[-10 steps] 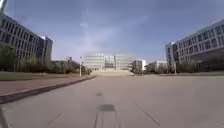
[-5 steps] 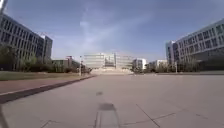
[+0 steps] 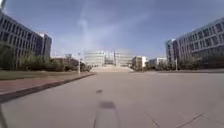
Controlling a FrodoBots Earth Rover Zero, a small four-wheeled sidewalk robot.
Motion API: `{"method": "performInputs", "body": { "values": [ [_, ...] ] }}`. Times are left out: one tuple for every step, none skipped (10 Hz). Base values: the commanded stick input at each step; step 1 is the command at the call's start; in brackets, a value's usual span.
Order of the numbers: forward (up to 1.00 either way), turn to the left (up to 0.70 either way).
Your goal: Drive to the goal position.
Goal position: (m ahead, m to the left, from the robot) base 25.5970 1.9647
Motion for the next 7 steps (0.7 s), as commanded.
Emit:
{"method": "performInputs", "body": {
  "values": [
    [0.7,0.0],
    [0.7,0.0],
    [0.7,0.0],
    [0.7,0.0],
    [0.7,0.0],
    [0.7,0.0],
    [0.7,0.0]
  ]
}}
